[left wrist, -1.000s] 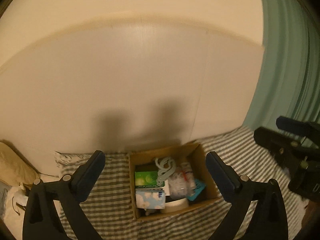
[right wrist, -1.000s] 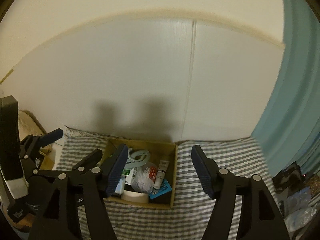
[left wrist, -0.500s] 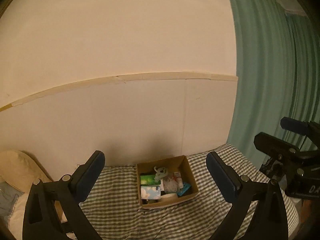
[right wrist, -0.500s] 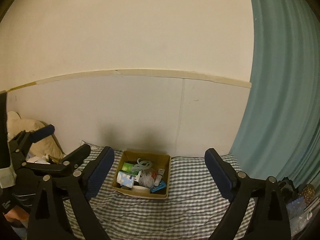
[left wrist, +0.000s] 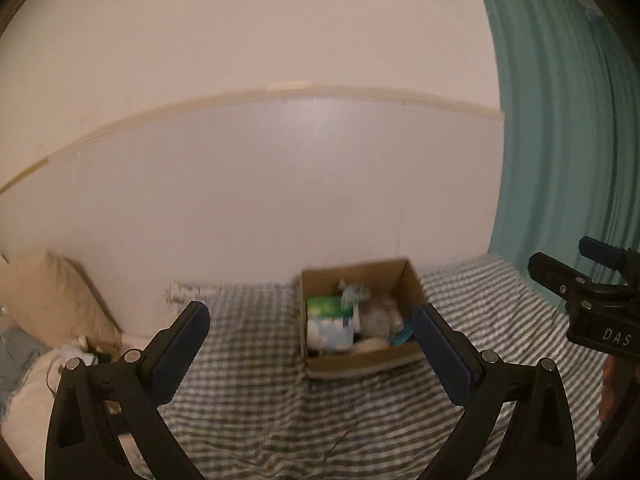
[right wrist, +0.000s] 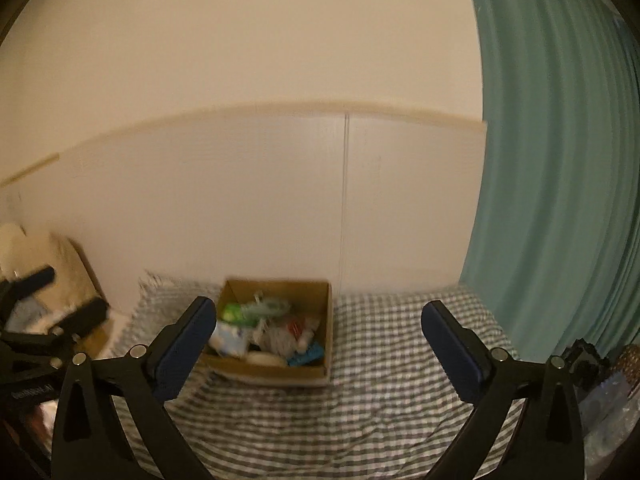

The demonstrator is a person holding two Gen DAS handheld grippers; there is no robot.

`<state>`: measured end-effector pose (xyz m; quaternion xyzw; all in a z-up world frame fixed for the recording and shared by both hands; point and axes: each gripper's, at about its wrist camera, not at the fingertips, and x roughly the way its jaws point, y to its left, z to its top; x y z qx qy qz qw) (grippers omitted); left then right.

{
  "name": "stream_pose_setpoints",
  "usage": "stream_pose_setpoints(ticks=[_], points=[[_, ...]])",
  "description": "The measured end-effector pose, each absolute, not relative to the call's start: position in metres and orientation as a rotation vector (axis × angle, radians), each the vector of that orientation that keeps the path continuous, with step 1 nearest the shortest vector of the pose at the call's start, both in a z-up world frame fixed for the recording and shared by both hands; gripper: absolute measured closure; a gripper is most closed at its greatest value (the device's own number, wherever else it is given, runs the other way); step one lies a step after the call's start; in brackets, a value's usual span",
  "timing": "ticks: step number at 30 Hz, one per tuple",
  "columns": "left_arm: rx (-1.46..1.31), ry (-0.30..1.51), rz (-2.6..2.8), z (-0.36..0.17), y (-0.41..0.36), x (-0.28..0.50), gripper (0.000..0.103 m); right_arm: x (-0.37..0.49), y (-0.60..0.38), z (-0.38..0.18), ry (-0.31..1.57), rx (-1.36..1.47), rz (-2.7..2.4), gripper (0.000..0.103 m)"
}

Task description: Organize objects

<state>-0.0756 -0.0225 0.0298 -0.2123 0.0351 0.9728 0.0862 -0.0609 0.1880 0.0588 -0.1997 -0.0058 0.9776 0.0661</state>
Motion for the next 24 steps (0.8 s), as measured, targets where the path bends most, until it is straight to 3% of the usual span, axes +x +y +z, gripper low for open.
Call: stream_pose_setpoints(ticks=[5,9,24], points=[[-0.750,-0.006,2.915,-0.006,-0.025,-0.090,0.000,-0.078,0.203,0.022,0.064,-0.730,2.919,0.000],[-0.761,0.025,2.918,-0.019,-0.016,-0.093,0.000,-0.083,0.210,0.006,0.071,-0.762,2.899,0.000],[-0.748,0.000,2.914,-0.011,-0.010,-0.081,0.000,-0.074,0.215,0.010,0.071,-0.725,2.908,0.000]])
